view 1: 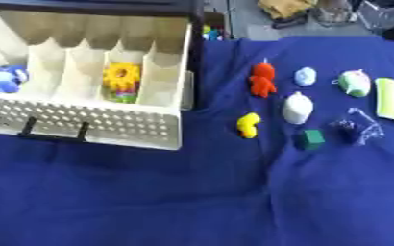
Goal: Pick up objects from table and place into drawer.
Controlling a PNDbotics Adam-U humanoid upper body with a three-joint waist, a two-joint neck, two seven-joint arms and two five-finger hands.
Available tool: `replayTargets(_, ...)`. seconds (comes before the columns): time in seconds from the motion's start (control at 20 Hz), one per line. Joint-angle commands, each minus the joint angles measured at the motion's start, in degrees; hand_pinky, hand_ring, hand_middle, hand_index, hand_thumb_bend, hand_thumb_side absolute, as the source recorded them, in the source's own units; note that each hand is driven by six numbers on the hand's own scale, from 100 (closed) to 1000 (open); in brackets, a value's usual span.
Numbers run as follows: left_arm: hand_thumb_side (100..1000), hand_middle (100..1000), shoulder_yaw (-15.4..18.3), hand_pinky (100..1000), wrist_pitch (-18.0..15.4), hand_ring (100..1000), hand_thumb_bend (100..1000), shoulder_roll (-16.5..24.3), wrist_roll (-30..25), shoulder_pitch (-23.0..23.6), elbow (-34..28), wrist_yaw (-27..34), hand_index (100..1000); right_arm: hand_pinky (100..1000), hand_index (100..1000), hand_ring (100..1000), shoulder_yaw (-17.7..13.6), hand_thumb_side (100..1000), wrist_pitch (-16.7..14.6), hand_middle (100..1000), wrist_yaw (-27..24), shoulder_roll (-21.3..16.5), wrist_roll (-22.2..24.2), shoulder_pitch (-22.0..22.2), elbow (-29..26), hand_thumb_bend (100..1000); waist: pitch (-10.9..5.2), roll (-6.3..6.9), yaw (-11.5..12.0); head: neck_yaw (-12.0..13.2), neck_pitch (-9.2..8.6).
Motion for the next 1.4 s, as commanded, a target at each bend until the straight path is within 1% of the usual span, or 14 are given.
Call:
replayTargets(0.05, 965, 578, -0.12, 447, -0.12, 673, 184, 1.82, -0.37, -0.15, -0.74, 0.39, 794, 888, 1000, 970, 0.59, 607, -1.63, 936, -0.24, -3.27, 3.21, -1.82, 3.07, 148, -1.25, 0.08, -0.12, -0.21, 0.11)
replayTargets(0.25, 966, 578, -0.14, 447, -0.18, 672, 182, 2.00, -0.49, 0.04, -0.74, 0.63, 794, 898, 1000, 986, 1.46, 626, -3.45, 952, 0.14, -4.17, 5.73, -2.84, 7.56, 179, -1.61, 0.14, -0.14, -0.33, -0.56)
replayTargets(0.35, 966, 578, -0.13, 447, -0.19, 672, 182, 2.06, -0.52, 0.13, -0.74, 0.73, 794, 906, 1000, 996, 1.85, 640, -4.17, 964, 0.46, -4.45, 6.77, -3.32, 10.00, 225, -1.77, 0.17, -0.16, -0.50, -1.06)
replayTargets(0.5, 966, 578, -0.14, 447, -0.21, 672, 182, 2.13, -0.60, 0.24, -0.74, 0.84, 794, 916, 1000, 1000, 2.09, 631, -5.22, 962, 0.66, -4.41, 8.05, -4.16, 13.59, 287, -1.93, 0.23, -0.24, -0.76, -1.87)
replayTargets(0.6, 966, 578, -0.13, 447, -0.19, 672, 182, 2.15, -0.64, 0.32, -0.74, 0.87, 794, 919, 1000, 1000, 1.96, 598, -5.63, 963, 0.68, -4.35, 8.58, -4.57, 15.48, 287, -2.00, 0.29, -0.32, -0.86, -2.36)
replayTargets(0.7, 967, 578, -0.14, 447, -0.20, 672, 182, 2.19, -0.68, 0.39, -0.74, 0.90, 794, 924, 1000, 1000, 1.92, 555, -5.51, 961, 0.53, -4.30, 9.02, -4.97, 17.35, 301, -2.08, 0.34, -0.39, -0.95, -2.64)
replayTargets(0.85, 967, 578, -0.14, 447, -0.16, 672, 182, 2.23, -0.71, 0.47, -0.74, 0.94, 794, 940, 1000, 1000, 1.96, 463, -4.69, 973, 0.16, -4.14, 10.30, -5.54, 20.29, 311, -2.20, 0.37, -0.48, -1.15, -2.93)
replayTargets(0.9, 967, 578, -0.13, 447, -0.14, 672, 183, 2.23, -0.71, 0.49, -0.74, 0.95, 794, 942, 1000, 1000, 1.98, 456, -4.36, 975, -0.06, -4.07, 10.99, -5.72, 21.22, 313, -2.22, 0.38, -0.50, -1.20, -3.00)
replayTargets(0.95, 967, 579, -0.12, 447, -0.13, 672, 183, 2.24, -0.71, 0.52, -0.74, 0.95, 794, 954, 1000, 1000, 2.02, 407, -4.04, 988, -0.27, -4.03, 11.79, -5.84, 22.06, 309, -2.25, 0.39, -0.53, -1.24, -3.06)
replayTargets(1.0, 967, 579, -0.11, 447, -0.13, 672, 183, 2.27, -0.71, 0.55, -0.74, 0.96, 794, 958, 1000, 1000, 2.02, 391, -3.64, 997, -0.41, -4.05, 12.79, -5.92, 22.98, 296, -2.28, 0.41, -0.55, -1.28, -3.12)
replayTargets(1.25, 967, 578, -0.11, 447, -0.05, 673, 182, 2.30, -0.74, 0.61, -0.74, 0.96, 794, 972, 1000, 1000, 1.34, 367, -2.48, 1000, -0.22, -4.05, 15.60, -6.44, 26.64, 313, -2.37, 0.44, -0.73, -1.32, -3.14)
replayTargets(1.4, 967, 579, -0.08, 447, -0.11, 672, 182, 2.39, -0.70, 0.65, -0.74, 0.99, 793, 979, 1000, 1000, 1.11, 369, -2.37, 1000, 1.12, -3.99, 16.73, -6.60, 29.34, 332, -2.49, 0.50, -0.76, -1.35, -3.01)
